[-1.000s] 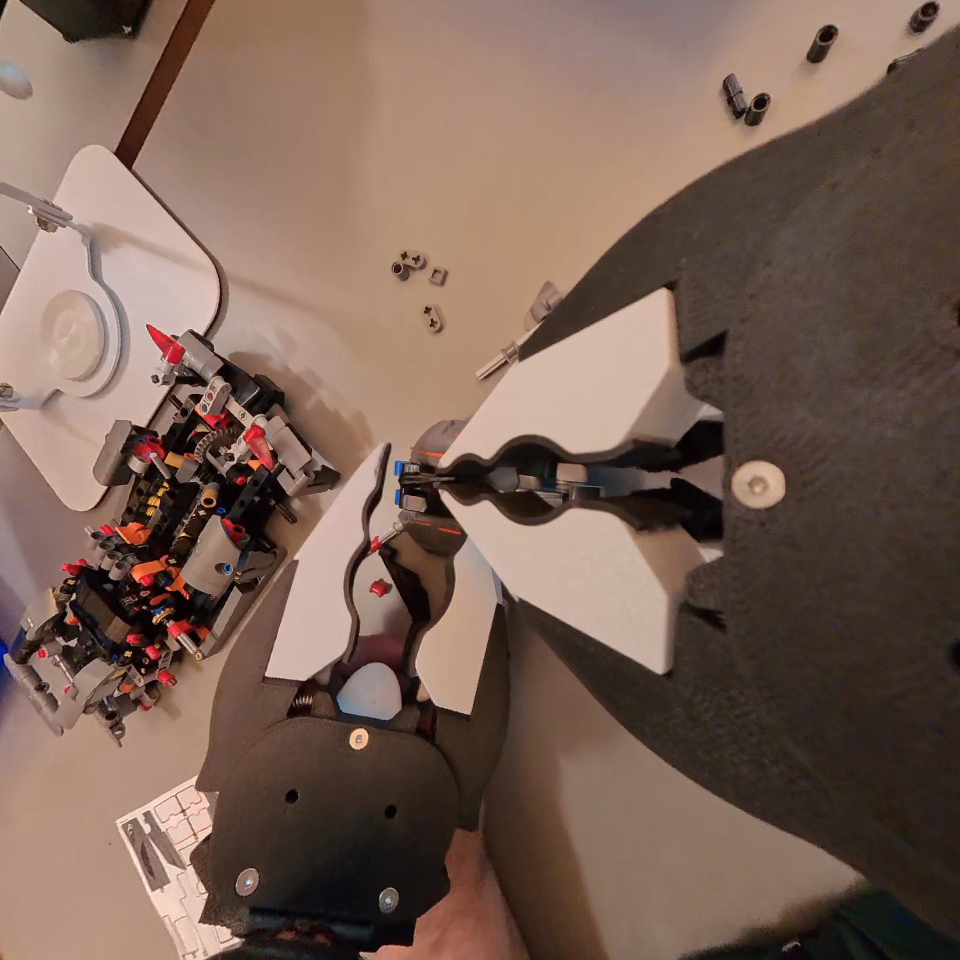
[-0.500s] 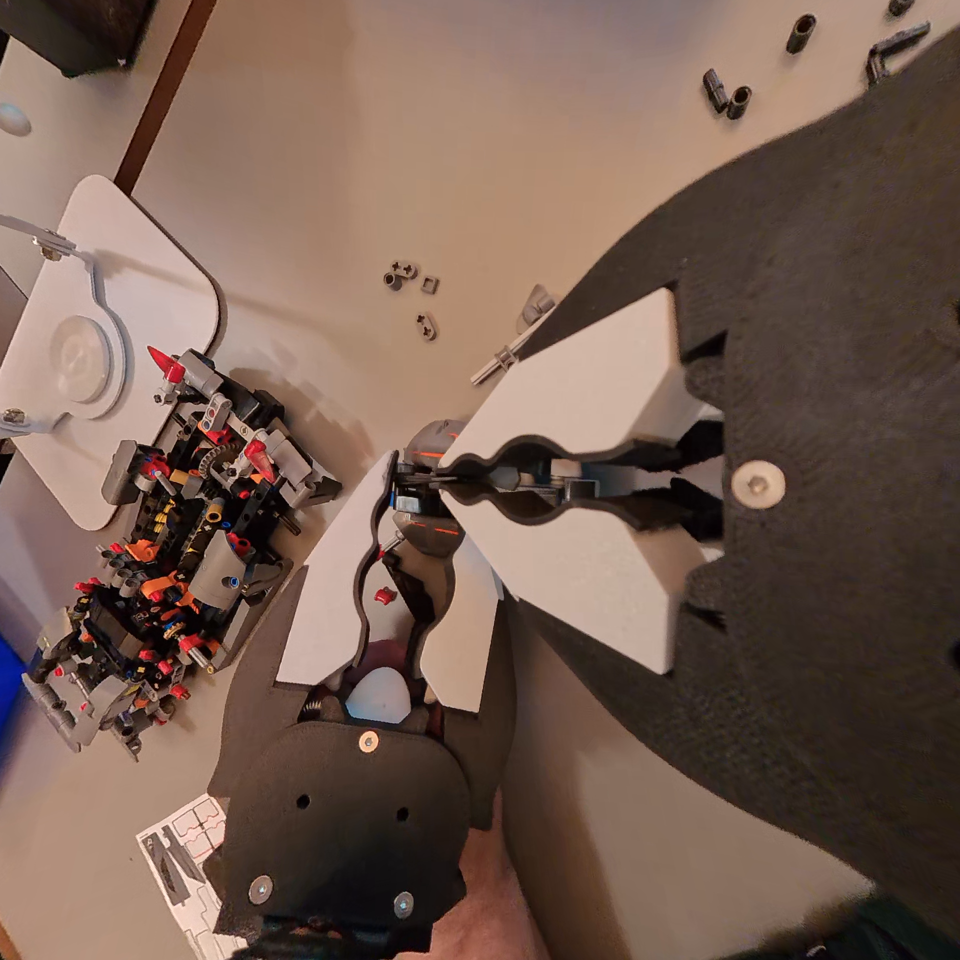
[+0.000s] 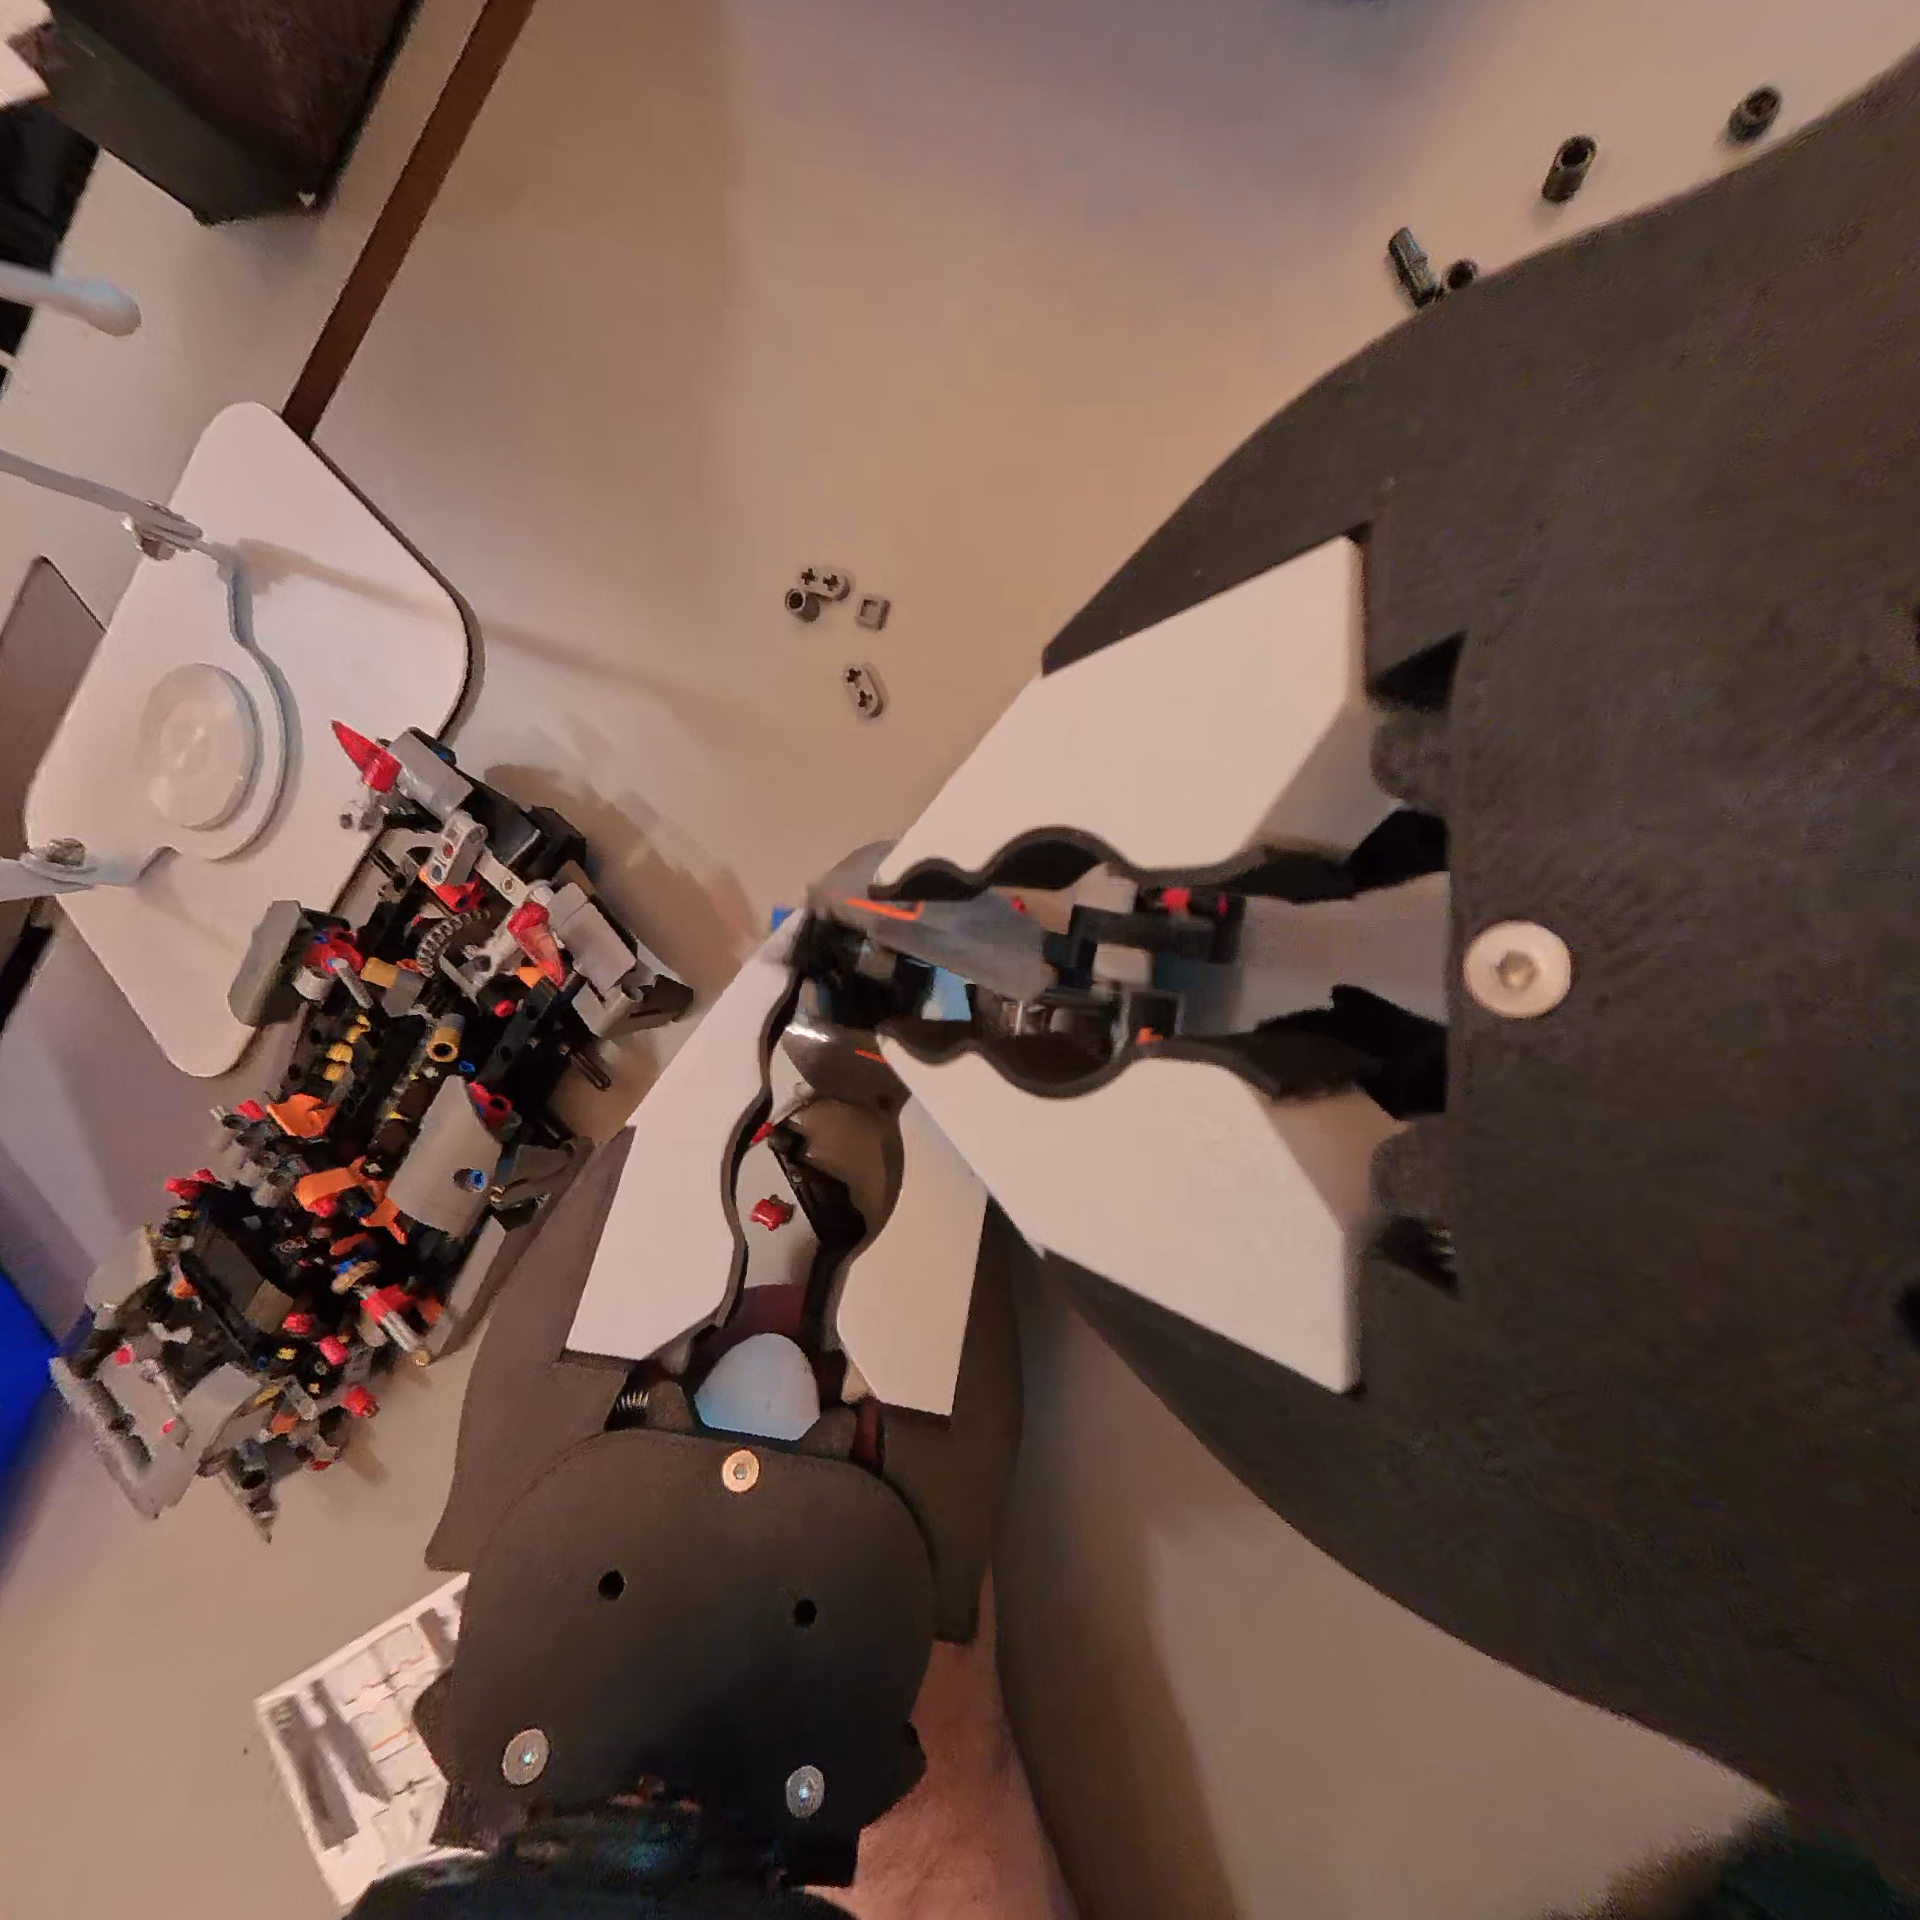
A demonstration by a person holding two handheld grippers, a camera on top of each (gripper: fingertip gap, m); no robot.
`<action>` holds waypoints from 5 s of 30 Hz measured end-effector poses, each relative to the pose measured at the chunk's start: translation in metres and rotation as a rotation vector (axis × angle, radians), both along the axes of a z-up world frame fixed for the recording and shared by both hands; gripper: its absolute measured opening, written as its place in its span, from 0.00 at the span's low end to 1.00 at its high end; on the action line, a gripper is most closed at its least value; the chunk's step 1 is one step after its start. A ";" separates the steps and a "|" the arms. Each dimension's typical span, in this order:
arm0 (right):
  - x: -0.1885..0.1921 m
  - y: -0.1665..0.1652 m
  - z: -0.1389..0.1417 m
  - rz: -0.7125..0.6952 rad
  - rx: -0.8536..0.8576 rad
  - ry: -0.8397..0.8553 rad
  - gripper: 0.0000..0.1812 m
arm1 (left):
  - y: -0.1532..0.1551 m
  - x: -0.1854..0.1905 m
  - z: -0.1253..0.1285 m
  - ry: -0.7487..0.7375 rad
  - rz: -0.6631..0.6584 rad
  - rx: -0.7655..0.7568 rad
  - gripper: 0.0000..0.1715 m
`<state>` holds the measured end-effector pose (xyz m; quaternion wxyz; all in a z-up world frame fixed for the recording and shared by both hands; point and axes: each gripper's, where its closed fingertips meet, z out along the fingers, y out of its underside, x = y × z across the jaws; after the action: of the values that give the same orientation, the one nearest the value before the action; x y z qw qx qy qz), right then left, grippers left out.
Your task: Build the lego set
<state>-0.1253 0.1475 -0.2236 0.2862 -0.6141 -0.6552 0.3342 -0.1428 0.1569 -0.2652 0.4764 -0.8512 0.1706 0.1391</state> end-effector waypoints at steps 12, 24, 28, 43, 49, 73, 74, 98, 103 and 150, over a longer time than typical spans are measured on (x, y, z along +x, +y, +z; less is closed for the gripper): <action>0.002 0.004 0.010 0.104 -0.007 -0.025 0.06 | -0.003 0.004 0.002 0.014 -0.032 0.012 0.06; -0.001 0.035 0.011 0.293 -0.187 -0.105 0.12 | -0.031 -0.001 0.002 -0.115 0.091 -0.036 0.16; 0.002 0.035 -0.020 0.339 -0.156 -0.211 0.02 | -0.034 -0.006 0.002 -0.087 0.123 -0.069 0.16; 0.040 -0.043 -0.041 0.338 -0.327 -0.208 0.05 | -0.037 -0.026 0.002 -0.184 0.100 -0.114 0.14; 0.063 0.016 -0.017 0.327 -0.220 -0.185 0.05 | -0.047 0.007 0.021 -0.239 0.020 -0.085 0.18; 0.020 -0.007 -0.037 0.647 -0.109 -0.141 0.14 | -0.028 0.012 -0.001 -0.015 0.062 -0.075 0.03; 0.019 -0.008 -0.036 0.656 -0.116 -0.135 0.13 | -0.028 0.010 -0.001 -0.023 0.064 -0.073 0.02; -0.039 0.059 -0.059 0.528 0.132 -0.238 0.11 | -0.036 0.011 -0.003 0.007 -0.135 -0.110 0.00; -0.042 0.057 -0.066 0.651 0.102 -0.248 0.09 | -0.035 0.010 -0.003 0.001 -0.137 -0.102 0.00; -0.016 -0.014 0.046 0.780 0.486 0.247 0.03 | -0.038 -0.013 0.095 -0.838 -0.129 0.173 0.10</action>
<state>-0.1412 0.1339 -0.1773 0.3506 -0.1932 -0.8570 0.3245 -0.1560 0.1188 -0.1704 0.5819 -0.7787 0.0031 -0.2347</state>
